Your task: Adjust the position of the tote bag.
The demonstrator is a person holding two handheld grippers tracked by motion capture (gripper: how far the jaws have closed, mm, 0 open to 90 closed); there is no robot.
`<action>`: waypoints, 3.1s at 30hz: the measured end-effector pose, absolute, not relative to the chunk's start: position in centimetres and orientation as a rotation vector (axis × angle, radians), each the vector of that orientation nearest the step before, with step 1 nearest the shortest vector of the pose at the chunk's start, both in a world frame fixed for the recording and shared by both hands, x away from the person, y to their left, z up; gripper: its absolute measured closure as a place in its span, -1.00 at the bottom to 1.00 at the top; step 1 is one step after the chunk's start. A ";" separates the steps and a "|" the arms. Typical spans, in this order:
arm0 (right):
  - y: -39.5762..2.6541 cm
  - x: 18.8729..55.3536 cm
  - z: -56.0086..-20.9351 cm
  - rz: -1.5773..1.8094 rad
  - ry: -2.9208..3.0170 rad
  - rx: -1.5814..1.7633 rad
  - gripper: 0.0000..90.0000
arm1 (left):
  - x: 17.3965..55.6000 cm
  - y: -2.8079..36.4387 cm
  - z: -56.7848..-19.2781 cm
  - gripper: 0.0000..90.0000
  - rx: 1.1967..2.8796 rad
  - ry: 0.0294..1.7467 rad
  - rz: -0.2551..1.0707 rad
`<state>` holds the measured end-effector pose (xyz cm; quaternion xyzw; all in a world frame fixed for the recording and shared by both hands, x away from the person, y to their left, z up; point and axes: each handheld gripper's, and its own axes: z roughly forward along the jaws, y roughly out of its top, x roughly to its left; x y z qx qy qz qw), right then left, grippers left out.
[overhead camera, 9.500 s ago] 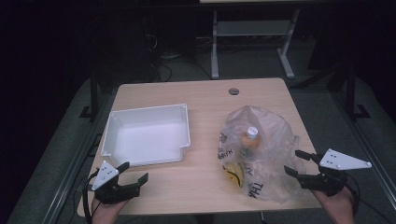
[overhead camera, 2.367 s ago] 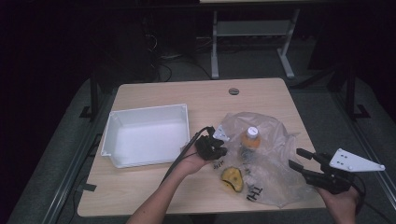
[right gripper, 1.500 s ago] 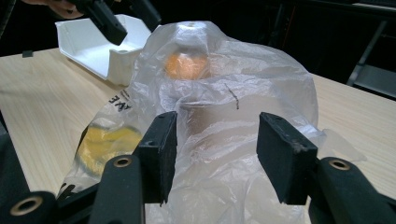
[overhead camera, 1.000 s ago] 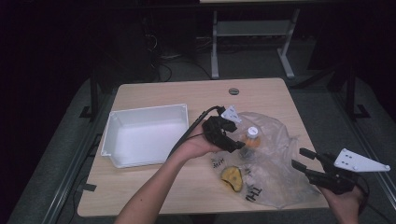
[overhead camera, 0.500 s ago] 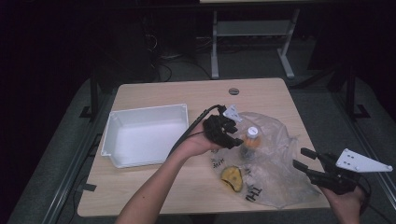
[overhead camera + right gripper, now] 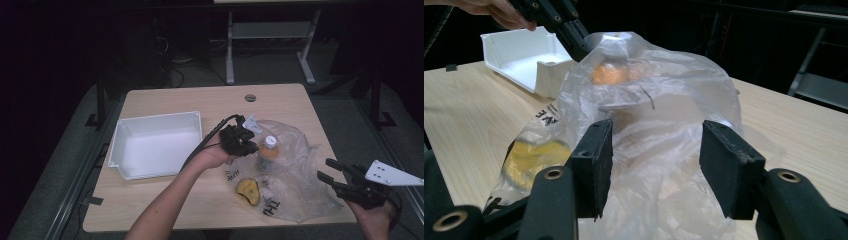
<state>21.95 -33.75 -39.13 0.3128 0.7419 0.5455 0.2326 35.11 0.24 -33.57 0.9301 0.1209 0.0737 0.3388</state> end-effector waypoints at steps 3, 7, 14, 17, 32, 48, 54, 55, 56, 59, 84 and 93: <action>-34.0 21.9 -39.2 1.502 2.035 0.867 0.04 | 35.2 0.4 -33.8 0.93 2.427 0.316 0.198; -34.1 21.9 -39.2 1.501 2.036 0.873 0.04 | 35.3 0.6 -34.3 0.94 2.439 0.321 0.197; -34.4 21.9 -39.3 1.498 2.035 0.882 0.06 | 35.3 1.0 -34.7 0.94 2.441 0.328 0.196; -34.6 21.8 -39.4 1.497 2.034 0.891 0.07 | 35.4 1.2 -34.9 0.95 2.442 0.335 0.197; -34.7 22.0 -39.7 1.484 2.056 0.904 0.07 | 35.4 1.5 -35.3 0.95 2.462 0.342 0.213; -34.6 22.2 -39.9 1.480 2.076 0.907 0.07 | 35.5 1.7 -36.0 0.96 2.491 0.345 0.220; -34.6 22.2 -39.9 1.480 2.077 0.907 0.07 | 35.5 1.7 -36.1 0.96 2.498 0.342 0.222; -34.6 22.2 -39.9 1.479 2.079 0.907 0.07 | 35.5 1.7 -36.1 0.96 2.499 0.341 0.223; -34.6 22.2 -39.9 1.479 2.079 0.906 0.07 | 35.4 1.7 -36.2 0.98 2.501 0.342 0.222; -34.6 22.3 -39.9 1.481 2.084 0.905 0.07 | 35.4 1.6 -36.3 0.98 2.503 0.340 0.221; -34.6 22.4 -40.0 1.483 2.090 0.900 0.06 | 35.5 1.8 -36.9 0.98 2.522 0.345 0.220; -34.5 22.3 -40.0 1.483 2.095 0.906 0.06 | 35.4 1.9 -37.2 0.98 2.529 0.350 0.217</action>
